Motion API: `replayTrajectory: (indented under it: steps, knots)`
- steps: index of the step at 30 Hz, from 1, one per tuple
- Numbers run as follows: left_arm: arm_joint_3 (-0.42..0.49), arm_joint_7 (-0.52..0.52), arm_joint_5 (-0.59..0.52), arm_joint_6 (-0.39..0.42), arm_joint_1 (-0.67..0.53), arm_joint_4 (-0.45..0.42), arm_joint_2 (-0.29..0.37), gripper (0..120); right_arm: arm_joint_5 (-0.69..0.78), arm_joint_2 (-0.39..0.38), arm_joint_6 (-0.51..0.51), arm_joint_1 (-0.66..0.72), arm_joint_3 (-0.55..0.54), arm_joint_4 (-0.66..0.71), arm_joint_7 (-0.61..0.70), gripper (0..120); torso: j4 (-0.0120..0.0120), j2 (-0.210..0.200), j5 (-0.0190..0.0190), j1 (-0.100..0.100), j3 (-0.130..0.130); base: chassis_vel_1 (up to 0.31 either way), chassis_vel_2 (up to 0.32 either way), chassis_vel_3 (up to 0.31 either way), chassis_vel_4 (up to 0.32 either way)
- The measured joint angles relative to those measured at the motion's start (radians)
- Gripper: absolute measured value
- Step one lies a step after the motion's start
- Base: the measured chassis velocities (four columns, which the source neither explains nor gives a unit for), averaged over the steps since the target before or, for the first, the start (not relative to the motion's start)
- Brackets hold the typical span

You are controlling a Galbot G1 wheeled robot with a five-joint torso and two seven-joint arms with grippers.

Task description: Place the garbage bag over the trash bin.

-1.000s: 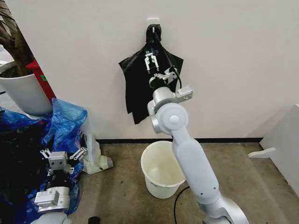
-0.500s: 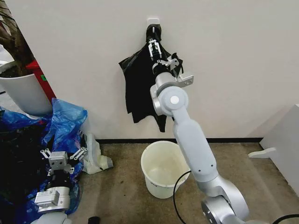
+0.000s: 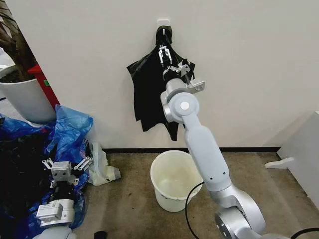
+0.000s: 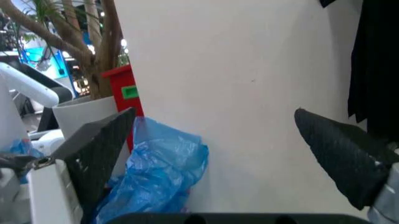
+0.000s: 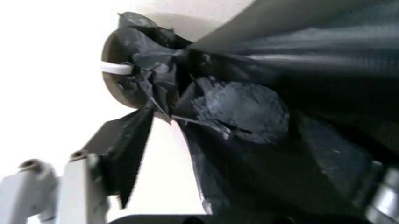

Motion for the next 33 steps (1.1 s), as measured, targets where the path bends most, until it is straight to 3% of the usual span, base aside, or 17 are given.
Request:
replayTrajectory:
  steps: [1, 2, 7, 10, 22, 33]
  knots:
    - [0.000, 0.000, 0.001, -0.001, 0.000, 0.000, 0.000, 100, -0.001, 0.000, 0.000, 0.000, 0.000, 0.000, -0.001, 79, 0.0000, 0.000, 0.0000, 0.000, 0.000, 0.000, 0.000, 0.000, 0.000]
    - [0.000, 0.000, 0.005, -0.005, 0.000, -0.001, -0.001, 100, -0.019, 0.000, 0.000, -0.003, -0.003, -0.001, -0.011, 70, 0.0000, 0.000, 0.0000, 0.000, 0.000, 0.000, 0.000, 0.000, 0.000]
    - [0.000, -0.001, 0.007, -0.007, 0.000, -0.003, 0.000, 100, -0.024, 0.000, 0.000, -0.003, -0.003, -0.004, -0.014, 62, 0.0001, 0.000, 0.0000, 0.000, 0.000, 0.000, 0.000, 0.000, 0.000]
    - [-0.003, -0.003, 0.007, -0.010, 0.001, -0.005, 0.001, 100, -0.027, 0.000, 0.000, 0.005, 0.003, -0.015, -0.016, 41, 0.0001, 0.000, 0.0000, 0.000, 0.000, 0.000, 0.000, 0.000, 0.000]
    - [-0.003, -0.003, 0.002, -0.011, -0.006, -0.004, 0.007, 100, -0.034, 0.000, -0.001, -0.012, 0.001, -0.009, -0.014, 0, 0.0000, 0.000, 0.0000, 0.000, 0.000, 0.000, 0.000, 0.000, 0.000]
    - [-0.012, -0.002, -0.025, -0.014, -0.017, 0.005, 0.012, 100, -0.037, 0.000, -0.016, -0.060, -0.028, 0.019, -0.011, 0, 0.0001, 0.000, 0.0000, 0.000, 0.000, 0.000, 0.000, 0.000, 0.000]
